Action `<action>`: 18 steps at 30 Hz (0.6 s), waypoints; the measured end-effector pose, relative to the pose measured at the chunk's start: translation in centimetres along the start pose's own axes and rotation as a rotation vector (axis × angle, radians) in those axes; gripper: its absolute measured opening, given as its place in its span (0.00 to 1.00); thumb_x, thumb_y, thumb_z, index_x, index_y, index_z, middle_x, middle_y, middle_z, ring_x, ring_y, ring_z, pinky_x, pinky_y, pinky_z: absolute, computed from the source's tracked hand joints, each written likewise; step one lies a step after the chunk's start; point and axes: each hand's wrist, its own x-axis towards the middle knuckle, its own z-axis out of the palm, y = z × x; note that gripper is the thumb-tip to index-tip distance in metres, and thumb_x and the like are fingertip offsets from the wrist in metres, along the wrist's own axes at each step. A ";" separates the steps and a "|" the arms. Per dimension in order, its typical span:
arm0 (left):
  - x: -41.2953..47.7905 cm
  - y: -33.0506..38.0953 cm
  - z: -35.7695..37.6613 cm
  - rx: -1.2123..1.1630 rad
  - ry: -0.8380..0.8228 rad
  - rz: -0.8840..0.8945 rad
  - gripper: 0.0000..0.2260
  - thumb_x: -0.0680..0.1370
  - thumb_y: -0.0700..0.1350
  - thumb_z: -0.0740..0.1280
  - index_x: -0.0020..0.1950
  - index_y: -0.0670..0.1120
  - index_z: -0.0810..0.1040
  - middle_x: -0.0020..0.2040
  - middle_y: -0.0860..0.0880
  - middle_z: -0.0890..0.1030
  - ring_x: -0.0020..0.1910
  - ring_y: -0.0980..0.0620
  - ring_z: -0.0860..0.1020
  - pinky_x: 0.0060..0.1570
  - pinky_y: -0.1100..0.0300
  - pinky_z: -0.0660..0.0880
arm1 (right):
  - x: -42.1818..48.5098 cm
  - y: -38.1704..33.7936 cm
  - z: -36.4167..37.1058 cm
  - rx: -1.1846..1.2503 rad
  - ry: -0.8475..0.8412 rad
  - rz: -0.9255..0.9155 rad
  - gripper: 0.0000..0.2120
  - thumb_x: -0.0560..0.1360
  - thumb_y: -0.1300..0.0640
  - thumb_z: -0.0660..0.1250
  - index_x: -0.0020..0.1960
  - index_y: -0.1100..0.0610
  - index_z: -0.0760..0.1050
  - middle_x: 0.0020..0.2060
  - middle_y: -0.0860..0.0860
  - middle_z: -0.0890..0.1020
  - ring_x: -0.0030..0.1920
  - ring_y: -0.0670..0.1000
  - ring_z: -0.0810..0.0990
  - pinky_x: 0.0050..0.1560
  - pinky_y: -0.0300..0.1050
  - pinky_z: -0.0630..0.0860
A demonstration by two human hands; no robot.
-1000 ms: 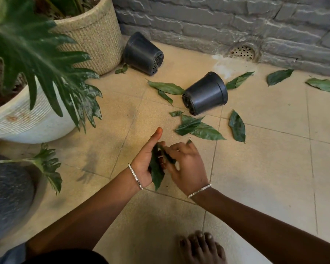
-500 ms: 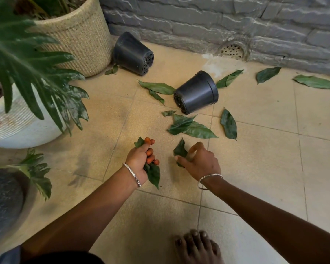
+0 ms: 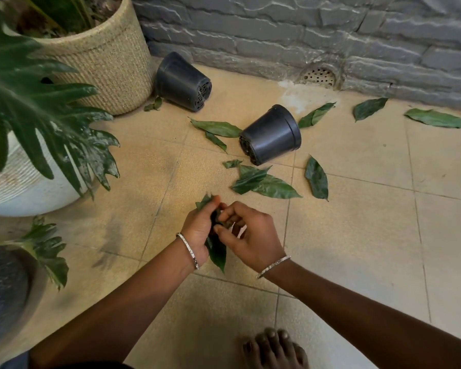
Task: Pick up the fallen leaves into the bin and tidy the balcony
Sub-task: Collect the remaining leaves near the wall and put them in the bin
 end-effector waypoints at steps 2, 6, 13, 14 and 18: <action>0.2 0.2 -0.4 -0.077 0.074 -0.002 0.13 0.80 0.51 0.65 0.40 0.45 0.77 0.35 0.45 0.79 0.33 0.48 0.78 0.37 0.58 0.74 | 0.2 0.3 -0.5 0.036 -0.010 0.025 0.07 0.72 0.51 0.73 0.47 0.53 0.79 0.37 0.43 0.81 0.35 0.43 0.79 0.33 0.32 0.73; 0.5 0.3 -1.3 -0.184 0.069 0.047 0.13 0.83 0.49 0.61 0.40 0.46 0.74 0.38 0.47 0.83 0.34 0.51 0.81 0.30 0.62 0.76 | 2.9 3.9 -2.5 -0.209 0.084 0.042 0.04 0.76 0.55 0.69 0.49 0.53 0.78 0.41 0.44 0.80 0.37 0.42 0.77 0.37 0.36 0.75; 0.3 0.4 -1.6 -0.221 0.019 0.048 0.10 0.83 0.43 0.59 0.48 0.44 0.78 0.31 0.49 0.73 0.27 0.54 0.74 0.31 0.59 0.78 | 8.3 8.0 -4.2 -0.759 -0.072 -0.006 0.21 0.77 0.58 0.66 0.69 0.55 0.69 0.61 0.56 0.72 0.53 0.58 0.79 0.48 0.53 0.82; 0.3 0.5 -1.7 -0.204 0.025 0.057 0.09 0.83 0.44 0.60 0.48 0.44 0.79 0.31 0.50 0.70 0.25 0.55 0.70 0.30 0.60 0.76 | 8.6 8.0 -4.2 -0.778 -0.094 0.003 0.20 0.78 0.57 0.66 0.69 0.55 0.69 0.60 0.56 0.72 0.53 0.57 0.79 0.47 0.53 0.82; 0.1 0.8 -2.0 -0.172 0.048 0.067 0.09 0.81 0.49 0.65 0.49 0.44 0.79 0.28 0.52 0.65 0.23 0.56 0.62 0.30 0.60 0.68 | 8.9 8.1 -4.4 -0.794 -0.120 0.011 0.13 0.79 0.54 0.65 0.61 0.56 0.75 0.56 0.55 0.71 0.52 0.56 0.77 0.45 0.53 0.81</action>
